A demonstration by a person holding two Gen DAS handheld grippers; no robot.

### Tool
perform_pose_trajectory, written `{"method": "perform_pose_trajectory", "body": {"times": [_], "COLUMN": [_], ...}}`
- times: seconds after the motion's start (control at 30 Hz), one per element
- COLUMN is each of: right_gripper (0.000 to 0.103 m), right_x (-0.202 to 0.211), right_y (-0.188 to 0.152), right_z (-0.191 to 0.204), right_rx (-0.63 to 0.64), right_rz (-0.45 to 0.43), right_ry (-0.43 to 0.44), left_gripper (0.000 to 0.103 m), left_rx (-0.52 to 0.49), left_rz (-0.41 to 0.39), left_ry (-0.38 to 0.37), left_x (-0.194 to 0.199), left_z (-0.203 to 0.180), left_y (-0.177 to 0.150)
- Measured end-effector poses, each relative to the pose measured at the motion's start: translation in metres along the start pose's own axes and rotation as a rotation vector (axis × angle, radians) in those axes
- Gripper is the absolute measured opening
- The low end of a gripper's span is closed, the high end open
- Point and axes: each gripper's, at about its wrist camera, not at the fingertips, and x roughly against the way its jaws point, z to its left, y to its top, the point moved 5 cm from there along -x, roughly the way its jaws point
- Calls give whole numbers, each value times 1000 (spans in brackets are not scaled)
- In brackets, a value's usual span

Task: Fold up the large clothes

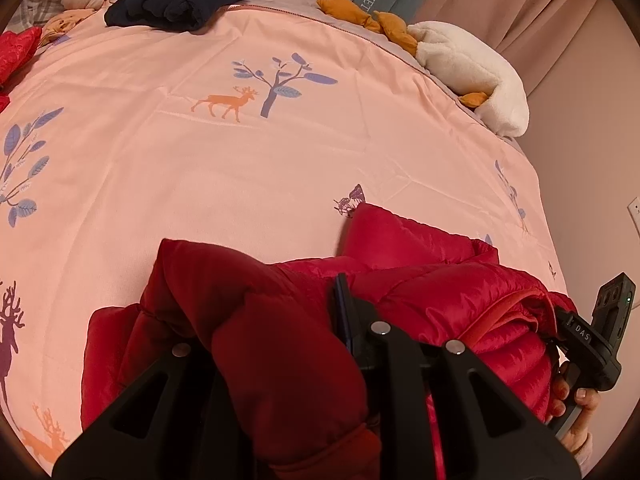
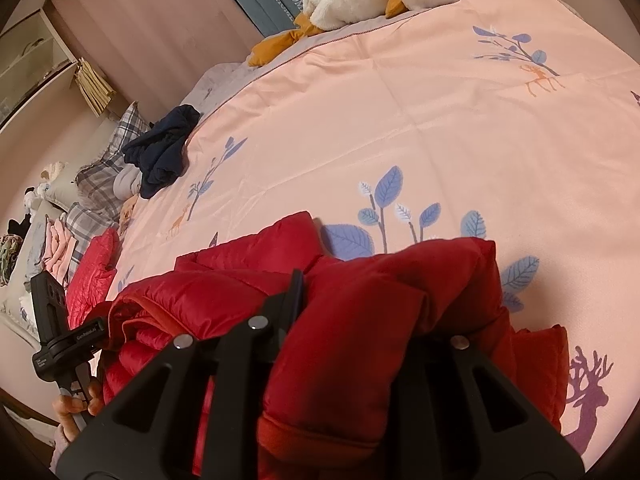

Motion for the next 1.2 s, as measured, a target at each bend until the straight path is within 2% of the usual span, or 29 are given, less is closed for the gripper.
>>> {"method": "perform_pose_trajectory", "body": {"times": [0.27,0.47,0.63,0.8,1.07,1.2], "right_gripper": [23,26,29,37,60,63], "right_x": [3,7,13,20,34,39], "right_y": [1,2,2,4,6,8], "right_z": [2,1,3,5,10,11], "right_rx": [1,-36,-53,-69,-65,-67], "right_rz": [6,-1,-7,-18,-43,-52], "right_ry": [-10,4,16,41,55,58], "left_gripper": [19,20,25,31,44,49], "left_rx": [-35,-29,-33,-27,-20,-17], "left_rz": [-17,-31,-44,-61,-89,-103], "left_ry": [43,32,30,22,16,6], "left_x": [3,9,16,25,36,42], "left_z": [-7,-9,-13,-17,-22,-24], "left_y": [-1,-2,-1,1,3,5]}}
